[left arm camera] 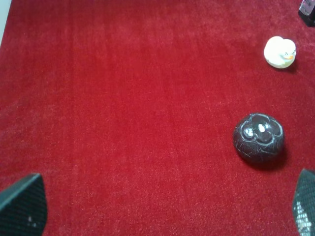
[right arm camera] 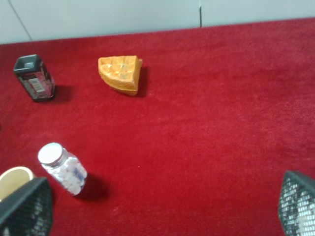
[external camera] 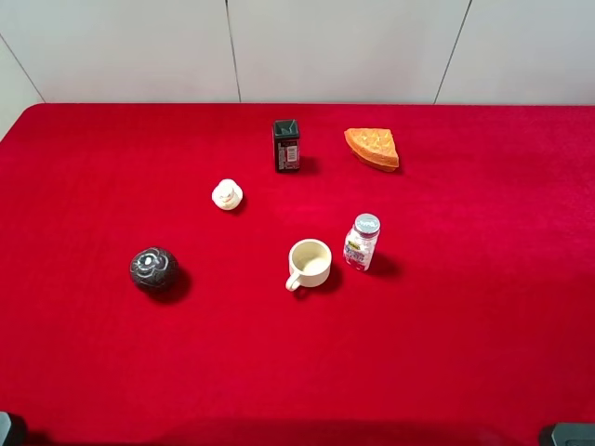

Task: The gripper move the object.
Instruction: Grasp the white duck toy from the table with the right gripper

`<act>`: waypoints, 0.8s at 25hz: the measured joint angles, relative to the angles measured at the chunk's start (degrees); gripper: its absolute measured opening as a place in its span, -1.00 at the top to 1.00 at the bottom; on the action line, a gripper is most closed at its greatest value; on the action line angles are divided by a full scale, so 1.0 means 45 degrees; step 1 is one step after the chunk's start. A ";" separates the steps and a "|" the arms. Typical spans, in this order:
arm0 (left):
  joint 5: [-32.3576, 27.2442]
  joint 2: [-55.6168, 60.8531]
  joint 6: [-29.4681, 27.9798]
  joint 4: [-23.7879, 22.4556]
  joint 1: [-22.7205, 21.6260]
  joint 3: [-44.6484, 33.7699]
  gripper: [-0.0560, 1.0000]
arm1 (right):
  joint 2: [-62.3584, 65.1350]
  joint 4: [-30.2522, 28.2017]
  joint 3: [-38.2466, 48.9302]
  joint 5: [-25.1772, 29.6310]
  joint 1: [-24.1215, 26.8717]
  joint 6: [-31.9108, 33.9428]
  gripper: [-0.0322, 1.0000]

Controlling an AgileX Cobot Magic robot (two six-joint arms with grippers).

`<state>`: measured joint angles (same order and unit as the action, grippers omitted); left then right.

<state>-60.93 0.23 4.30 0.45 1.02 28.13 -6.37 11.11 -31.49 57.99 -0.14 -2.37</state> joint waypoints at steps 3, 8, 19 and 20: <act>0.0000 0.0000 0.0000 0.0000 0.0000 0.0000 -0.99 | -0.1348 0.0211 -0.0688 -0.0017 0.0000 -0.0360 -0.41; 0.0000 0.0000 0.0000 0.0000 0.0000 0.0000 -0.99 | -0.3691 0.0786 -0.2066 -0.0028 0.0000 -0.1626 -0.41; 0.0000 0.0000 0.0000 0.0000 0.0000 0.0000 -0.99 | -0.8389 0.1949 -0.4772 0.0126 -0.0042 -0.4582 -0.41; 0.0000 0.0000 0.0000 0.0000 0.0000 0.0000 -0.99 | -0.8683 0.1993 -0.4911 0.0081 -0.0156 -0.4656 -0.41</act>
<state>-60.93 0.23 4.30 0.45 1.02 28.13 -45.44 20.08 -53.59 58.36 -0.84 -23.32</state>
